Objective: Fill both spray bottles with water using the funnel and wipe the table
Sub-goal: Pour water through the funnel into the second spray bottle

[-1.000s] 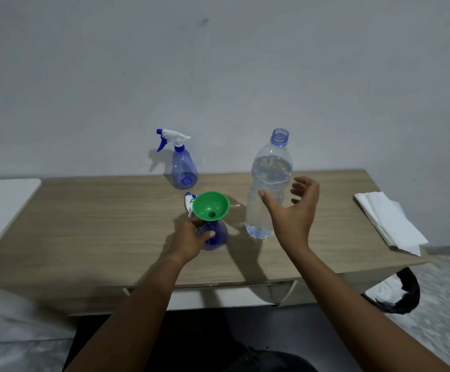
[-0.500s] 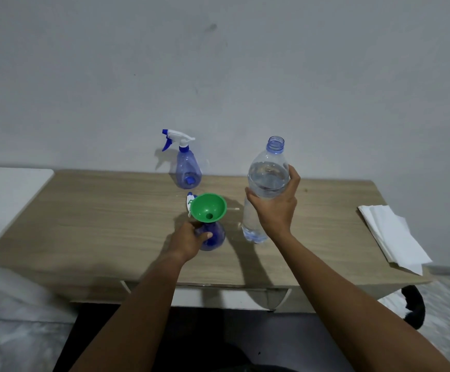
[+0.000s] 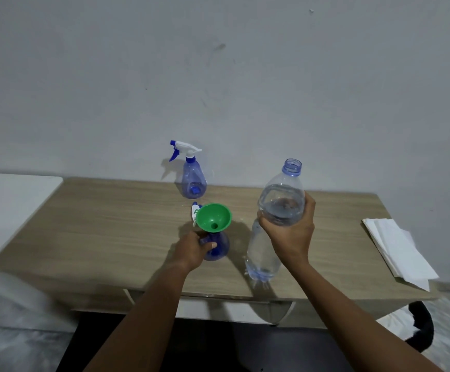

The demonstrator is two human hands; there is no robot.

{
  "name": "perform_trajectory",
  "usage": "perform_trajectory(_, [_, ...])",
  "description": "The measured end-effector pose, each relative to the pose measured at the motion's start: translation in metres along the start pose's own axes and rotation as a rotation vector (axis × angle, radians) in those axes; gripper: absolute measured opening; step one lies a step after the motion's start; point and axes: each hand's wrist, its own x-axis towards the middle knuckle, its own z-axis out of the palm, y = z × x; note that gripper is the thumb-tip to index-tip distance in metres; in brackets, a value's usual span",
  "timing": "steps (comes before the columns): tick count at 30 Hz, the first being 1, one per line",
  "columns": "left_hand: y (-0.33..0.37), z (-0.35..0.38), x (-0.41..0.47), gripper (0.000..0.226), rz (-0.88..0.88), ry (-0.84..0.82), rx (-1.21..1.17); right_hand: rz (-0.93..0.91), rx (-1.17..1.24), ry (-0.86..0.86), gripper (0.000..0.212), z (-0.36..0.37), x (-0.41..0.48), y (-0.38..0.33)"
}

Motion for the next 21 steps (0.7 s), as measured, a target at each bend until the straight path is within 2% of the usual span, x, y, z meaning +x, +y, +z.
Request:
perform_trajectory(7, [0.001,0.0,-0.002,0.04,0.017,-0.002,0.025,-0.106,-0.056,-0.229,0.084,-0.029,0.002,-0.017])
perform_trajectory(10, [0.002,0.0,-0.003,0.039,0.03,0.001,0.023,-0.118,-0.147,-0.35,0.076,-0.033,0.007,-0.022])
perform_trajectory(15, [0.005,0.0,-0.005,0.038,0.031,-0.003,0.016,-0.117,-0.301,-0.503,0.078,-0.039,0.013,-0.016])
perform_trajectory(21, [0.005,0.0,-0.006,0.037,0.027,0.0,0.024,-0.094,-0.359,-0.588,0.071,-0.039,0.017,-0.014])
